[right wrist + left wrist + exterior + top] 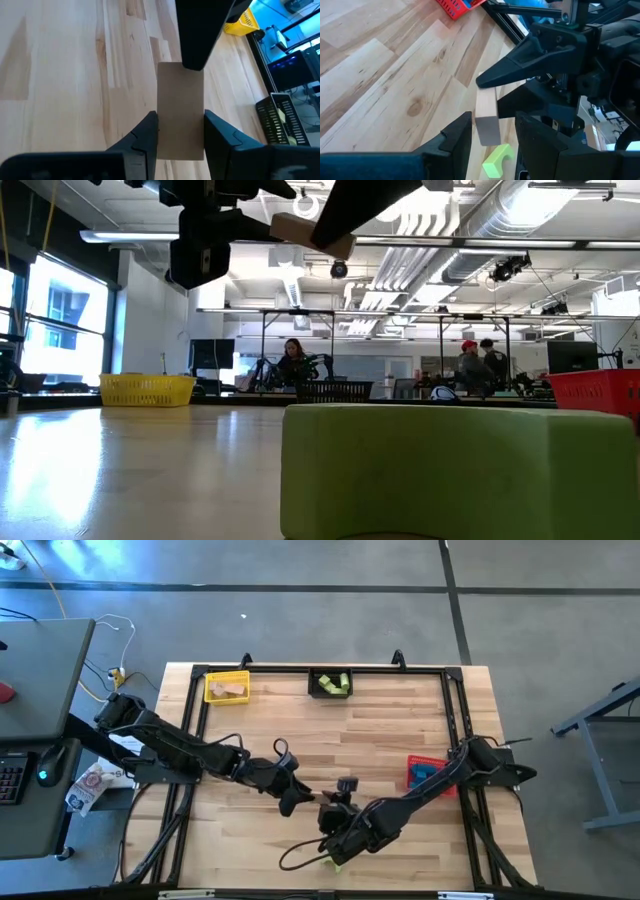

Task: Sort & place blocks by color
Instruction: Put the brown block into the yellow basket

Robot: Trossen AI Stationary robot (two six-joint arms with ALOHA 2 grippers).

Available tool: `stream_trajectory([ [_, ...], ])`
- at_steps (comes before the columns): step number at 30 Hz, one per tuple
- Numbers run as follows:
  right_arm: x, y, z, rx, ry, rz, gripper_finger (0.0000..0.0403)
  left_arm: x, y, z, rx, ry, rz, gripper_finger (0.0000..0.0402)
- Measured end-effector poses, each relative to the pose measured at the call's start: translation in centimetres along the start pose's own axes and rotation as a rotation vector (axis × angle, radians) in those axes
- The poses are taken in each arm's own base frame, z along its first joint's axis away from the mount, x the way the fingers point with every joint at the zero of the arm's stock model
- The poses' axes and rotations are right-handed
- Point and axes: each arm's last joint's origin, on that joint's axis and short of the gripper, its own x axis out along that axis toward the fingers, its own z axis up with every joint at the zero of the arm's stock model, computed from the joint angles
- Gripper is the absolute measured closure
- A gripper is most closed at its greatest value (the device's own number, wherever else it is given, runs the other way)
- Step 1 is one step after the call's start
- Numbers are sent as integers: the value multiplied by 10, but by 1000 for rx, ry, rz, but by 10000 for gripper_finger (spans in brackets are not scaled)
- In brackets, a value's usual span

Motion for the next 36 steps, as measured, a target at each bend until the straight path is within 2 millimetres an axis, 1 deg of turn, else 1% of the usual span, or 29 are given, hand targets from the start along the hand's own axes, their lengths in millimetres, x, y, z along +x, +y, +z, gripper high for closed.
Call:
stream_trajectory([
  [5, 0, 0, 0, -7, -3, -4, 308, 0, 0, 0, -1, 0, 0, 261],
  [12, -1, -1, 2, -5, -37, -61, 308, 0, 0, 0, 2, -6, 5, 261],
  [21, 5, -5, 10, -37, -75, -67, 308, 0, 1, 2, 94, -39, 31, 264],
  [25, 7, -7, 12, -48, -75, -70, 308, 0, 1, 2, 115, -42, 35, 287],
  [31, 12, -12, 12, -53, -63, -85, 308, 0, 1, 2, 166, -40, 36, 343],
  [33, 13, -13, 12, -53, -60, -86, 298, 0, 2, 2, 183, -40, 39, 356],
  [36, 15, -15, 13, -43, -51, -77, 270, 0, 3, 2, 216, -48, 56, 364],
])
